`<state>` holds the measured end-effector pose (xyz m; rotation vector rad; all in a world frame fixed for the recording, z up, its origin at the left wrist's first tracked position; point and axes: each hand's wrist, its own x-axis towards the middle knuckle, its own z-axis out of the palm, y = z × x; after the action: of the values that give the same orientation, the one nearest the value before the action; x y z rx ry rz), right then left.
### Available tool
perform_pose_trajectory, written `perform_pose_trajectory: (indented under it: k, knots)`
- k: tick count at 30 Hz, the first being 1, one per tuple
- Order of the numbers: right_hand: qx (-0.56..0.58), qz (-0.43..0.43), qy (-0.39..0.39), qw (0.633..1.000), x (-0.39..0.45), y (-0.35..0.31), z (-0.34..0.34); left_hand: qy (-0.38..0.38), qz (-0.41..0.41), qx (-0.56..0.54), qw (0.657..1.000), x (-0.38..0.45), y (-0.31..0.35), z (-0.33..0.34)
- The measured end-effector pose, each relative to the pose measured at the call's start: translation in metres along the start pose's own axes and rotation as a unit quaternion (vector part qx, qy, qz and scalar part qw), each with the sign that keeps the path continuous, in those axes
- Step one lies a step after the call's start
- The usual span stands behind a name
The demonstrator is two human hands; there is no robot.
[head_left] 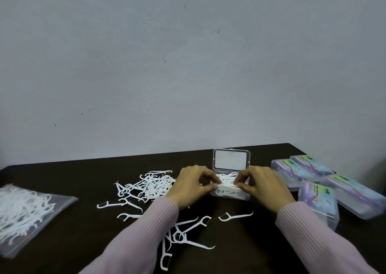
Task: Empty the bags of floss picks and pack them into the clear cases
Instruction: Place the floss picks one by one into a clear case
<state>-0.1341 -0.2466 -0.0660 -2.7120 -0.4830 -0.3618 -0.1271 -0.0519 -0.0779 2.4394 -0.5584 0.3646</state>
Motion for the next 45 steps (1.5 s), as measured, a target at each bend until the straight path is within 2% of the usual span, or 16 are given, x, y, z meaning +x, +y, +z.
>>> perform_pose_trajectory:
  k: [6, 11, 15, 18, 21, 25, 27, 33, 36, 38, 40, 43, 45]
  knots:
    - [0.019, -0.01, 0.004, 1.0, 0.002, 0.0, 0.001, 0.032, 0.005, 0.028, 0.999, 0.001, -0.002, 0.006]
    - [-0.023, -0.019, -0.02, 0.999, 0.004, 0.007, -0.001, 0.038, -0.008, 0.068, 0.997, 0.001, -0.002, 0.008]
    - [-0.025, -0.012, 0.005, 1.0, 0.002, 0.006, 0.002, 0.051, -0.014, 0.094, 0.994, 0.0, -0.001, 0.009]
    - [-0.02, 0.001, 0.061, 0.998, 0.003, 0.005, 0.006, 0.063, -0.015, 0.087, 0.994, -0.001, -0.002, 0.009]
    - [0.091, 0.09, 0.096, 0.987, 0.006, 0.006, 0.007, 0.079, -0.029, 0.034, 0.996, 0.0, -0.004, 0.01]
    - [0.278, 0.188, 0.012, 0.942, 0.005, 0.003, 0.011, 0.012, -0.104, -0.117, 0.988, 0.0, -0.001, 0.013]
    - [0.328, 0.188, -0.006, 0.926, 0.004, 0.0, 0.012, -0.002, -0.126, -0.168, 0.978, 0.001, 0.0, 0.016]
    - [0.376, 0.193, -0.018, 0.906, 0.007, -0.002, 0.014, 0.035, -0.199, -0.31, 0.929, 0.006, -0.004, 0.019]
    - [0.45, 0.218, -0.024, 0.866, 0.009, 0.003, 0.019, 0.031, -0.202, -0.338, 0.919, 0.005, -0.003, 0.016]
    - [0.473, 0.226, -0.018, 0.851, 0.01, 0.002, 0.018, 0.03, -0.211, -0.353, 0.911, 0.006, -0.005, 0.016]
    - [0.469, 0.229, -0.013, 0.853, 0.012, 0.003, 0.019, 0.026, -0.219, -0.351, 0.91, 0.006, -0.008, 0.017]
    - [0.414, 0.205, -0.025, 0.886, 0.009, 0.001, 0.021, 0.014, -0.218, -0.342, 0.914, 0.007, -0.009, 0.016]
    - [0.398, 0.195, -0.031, 0.896, 0.008, 0.003, 0.024, 0.005, -0.207, -0.332, 0.92, 0.006, -0.009, 0.014]
